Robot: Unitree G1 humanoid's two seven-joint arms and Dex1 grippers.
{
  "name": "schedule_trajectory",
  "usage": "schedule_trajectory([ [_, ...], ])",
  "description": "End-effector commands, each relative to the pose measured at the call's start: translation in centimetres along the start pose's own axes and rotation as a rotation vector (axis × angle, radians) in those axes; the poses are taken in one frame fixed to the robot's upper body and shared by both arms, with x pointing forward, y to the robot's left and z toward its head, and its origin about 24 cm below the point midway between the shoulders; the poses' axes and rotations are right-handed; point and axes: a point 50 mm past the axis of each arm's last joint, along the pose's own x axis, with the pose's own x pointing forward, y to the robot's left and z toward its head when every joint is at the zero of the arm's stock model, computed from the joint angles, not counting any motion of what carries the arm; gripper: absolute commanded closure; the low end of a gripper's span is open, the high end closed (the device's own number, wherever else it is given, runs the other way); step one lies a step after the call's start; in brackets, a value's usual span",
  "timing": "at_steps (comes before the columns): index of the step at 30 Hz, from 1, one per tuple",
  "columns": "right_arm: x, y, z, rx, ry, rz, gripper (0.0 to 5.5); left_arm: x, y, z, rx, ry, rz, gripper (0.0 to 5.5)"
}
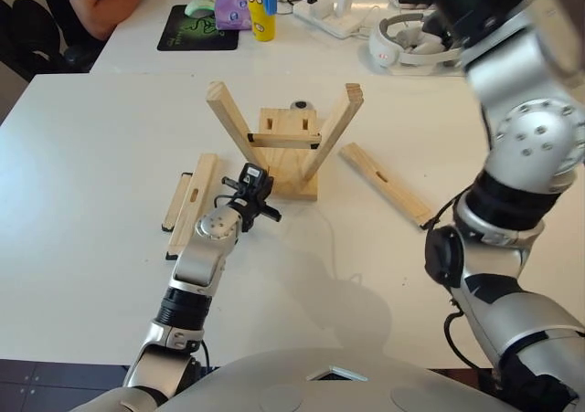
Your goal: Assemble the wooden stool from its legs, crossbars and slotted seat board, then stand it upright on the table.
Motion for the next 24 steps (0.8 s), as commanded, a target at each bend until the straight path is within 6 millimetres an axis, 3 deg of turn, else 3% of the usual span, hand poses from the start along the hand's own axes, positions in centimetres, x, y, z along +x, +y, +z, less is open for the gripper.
schedule_trajectory([
  [1,-5.1,-0.8,-13.7,0.031,0.638,-0.226,5.50,-0.2,0.4,-2.8,-0.021,0.156,0.002,5.48],
  [2,-7.0,-0.3,-15.8,0.073,0.729,-0.245,5.50,-0.1,0.5,-2.6,-0.019,0.152,0.000,5.48],
  [3,-7.9,0.0,-16.5,0.058,0.764,-0.243,5.50,0.0,0.5,-2.5,-0.018,0.148,0.000,5.48],
  [4,-7.4,-0.2,-15.6,0.051,0.699,-0.259,5.50,0.0,0.6,-2.5,-0.021,0.148,0.004,5.48],
  [6,-4.9,-1.0,-12.4,-0.023,0.519,-0.256,5.50,0.0,0.7,-2.8,-0.042,0.153,0.018,5.48],
  [8,-2.2,-2.0,-7.2,0.016,0.217,-0.271,5.50,-0.1,0.5,-2.9,-0.048,0.156,0.019,5.48],
  [10,-1.5,-3.2,-3.4,0.066,0.004,-0.310,5.50,0.0,0.4,-2.9,-0.046,0.154,0.014,5.48],
  [12,-2.2,-5.2,-1.6,0.133,-0.104,-0.363,5.50,0.1,0.4,-2.6,-0.041,0.145,0.014,5.48],
  [15,-4.1,-8.5,-3.8,0.080,0.033,-0.435,5.50,0.2,0.6,-2.2,-0.023,0.117,0.018,5.48],
  [18,-6.8,-10.7,-9.2,-0.008,0.294,-0.422,5.50,-0.4,0.6,-0.1,0.069,-0.015,-0.052,5.48],
  [20,-9.6,-11.5,-13.3,-0.018,0.454,-0.373,5.50,-1.6,0.6,2.0,0.160,-0.103,-0.173,5.48],
  [24,-11.4,-11.0,-17.0,0.006,0.545,-0.222,5.50,-3.7,2.0,4.2,0.219,-0.145,-0.260,5.48],
])
